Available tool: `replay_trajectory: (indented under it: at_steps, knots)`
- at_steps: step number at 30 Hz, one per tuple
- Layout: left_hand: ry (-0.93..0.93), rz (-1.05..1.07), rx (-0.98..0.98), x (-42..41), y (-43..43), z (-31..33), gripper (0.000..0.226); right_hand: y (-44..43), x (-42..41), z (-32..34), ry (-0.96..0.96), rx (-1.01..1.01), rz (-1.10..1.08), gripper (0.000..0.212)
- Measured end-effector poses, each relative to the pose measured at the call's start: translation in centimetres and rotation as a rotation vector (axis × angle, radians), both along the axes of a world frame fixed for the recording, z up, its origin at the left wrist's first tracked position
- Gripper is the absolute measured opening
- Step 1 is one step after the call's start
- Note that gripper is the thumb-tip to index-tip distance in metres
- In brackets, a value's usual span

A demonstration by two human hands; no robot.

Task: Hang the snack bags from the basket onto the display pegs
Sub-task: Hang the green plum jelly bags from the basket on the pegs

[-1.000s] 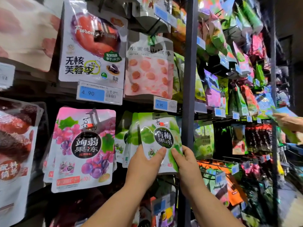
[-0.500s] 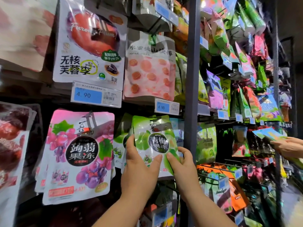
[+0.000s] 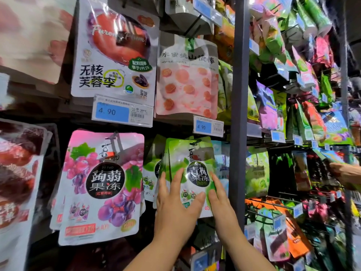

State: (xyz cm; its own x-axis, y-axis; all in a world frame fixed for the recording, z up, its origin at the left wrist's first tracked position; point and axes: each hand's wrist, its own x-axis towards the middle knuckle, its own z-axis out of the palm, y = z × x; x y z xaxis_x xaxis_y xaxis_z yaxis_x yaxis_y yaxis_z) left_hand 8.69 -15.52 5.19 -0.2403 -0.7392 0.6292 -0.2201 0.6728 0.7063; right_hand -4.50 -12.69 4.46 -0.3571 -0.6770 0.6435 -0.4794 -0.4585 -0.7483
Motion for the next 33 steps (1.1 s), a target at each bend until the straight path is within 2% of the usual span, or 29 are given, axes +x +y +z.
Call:
replay_trajectory:
  at_steps: [6,11,20,24,27,29,33]
  knots:
    - [-0.029,0.092,-0.002,-0.3,-0.9,0.1,0.081,-1.7,-0.6,0.0,-0.051,0.037,0.058,0.040]
    - [-0.036,0.106,0.007,-0.3,-1.5,0.4,0.079,-2.9,-0.9,-0.1,-0.018,0.097,0.011,0.041]
    - [0.025,0.120,0.039,-0.6,-4.7,0.2,0.075,-5.6,-0.9,0.0,0.013,0.296,-0.043,0.064]
    - [0.031,0.133,0.043,-0.7,-6.0,0.1,0.074,-7.2,-1.0,0.0,0.037,0.331,-0.065,0.064]
    - [0.054,0.122,0.044,-0.7,-6.5,-0.1,0.074,-7.8,-1.1,-0.2,0.132,0.341,-0.082,0.079]
    - [0.055,0.117,0.051,-0.8,-6.9,-0.2,0.073,-8.3,-1.2,-0.4,0.150,0.327,-0.082,0.068]
    - [0.054,0.105,0.086,-1.0,-7.9,-0.1,0.074,-8.8,-1.4,-0.3,0.117,0.322,-0.065,0.065]
